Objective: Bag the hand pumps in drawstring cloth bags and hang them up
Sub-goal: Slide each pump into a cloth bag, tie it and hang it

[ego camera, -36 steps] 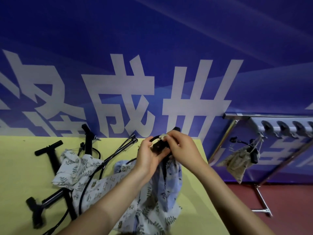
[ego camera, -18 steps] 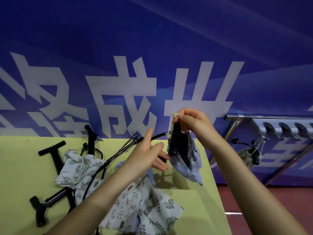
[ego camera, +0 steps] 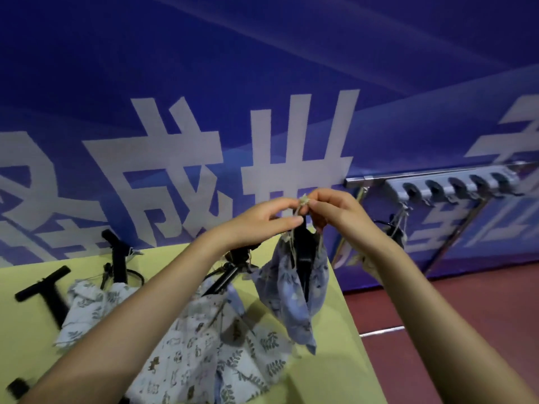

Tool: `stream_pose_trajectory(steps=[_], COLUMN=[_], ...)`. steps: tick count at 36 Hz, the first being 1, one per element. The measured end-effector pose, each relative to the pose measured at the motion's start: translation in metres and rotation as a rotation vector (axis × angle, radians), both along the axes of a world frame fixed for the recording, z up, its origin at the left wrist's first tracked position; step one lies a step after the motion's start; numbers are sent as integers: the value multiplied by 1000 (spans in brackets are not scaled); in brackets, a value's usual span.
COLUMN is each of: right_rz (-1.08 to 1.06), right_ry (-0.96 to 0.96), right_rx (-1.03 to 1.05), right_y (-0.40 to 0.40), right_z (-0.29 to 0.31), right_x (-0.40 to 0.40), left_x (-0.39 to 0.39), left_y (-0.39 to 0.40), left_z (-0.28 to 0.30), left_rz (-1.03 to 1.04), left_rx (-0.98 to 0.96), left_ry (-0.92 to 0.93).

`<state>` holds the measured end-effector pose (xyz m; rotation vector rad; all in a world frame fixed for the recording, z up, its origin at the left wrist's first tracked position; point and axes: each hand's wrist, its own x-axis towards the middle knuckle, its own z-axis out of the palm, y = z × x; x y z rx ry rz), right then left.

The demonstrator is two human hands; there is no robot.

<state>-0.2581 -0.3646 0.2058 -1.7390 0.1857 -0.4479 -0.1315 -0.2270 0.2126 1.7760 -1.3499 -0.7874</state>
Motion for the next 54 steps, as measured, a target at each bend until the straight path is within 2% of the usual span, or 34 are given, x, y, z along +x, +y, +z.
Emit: stream_pose_trajectory(steps=[4, 11, 20, 25, 29, 33, 38, 47, 54], right_rz=[22, -29, -44, -81, -53, -64, -170, -376, -454], right_ry=[16, -11, -93, -71, -13, 27, 67, 262, 368], right_rx=[61, 219, 382, 348, 278, 300, 317, 157, 165], right_y=[-28, -107, -218, -267, -294, -321, -352, -415, -435], right_z=[-11, -32, -43, -55, -56, -66, -90, -142, -171], right_x=[-24, -65, -129, -149, -166, -183, -198, -186, -151], left_x=[-15, -52, -126, -161, -176, -187, -202, -183, -169], left_y=[-40, -128, -241, -289, -321, -355, -390, -438, -464], left_z=[-24, -67, -116, -130, -138, -141, -148, -161, -174], left_rz=[-79, -59, -29, -18, -18, 33, 141, 180, 370], left_rx=[4, -92, -198, -250, -199, -159, -112, 94, 205], left_ry=[54, -88, -18, -153, -149, -188, 121, 60, 46])
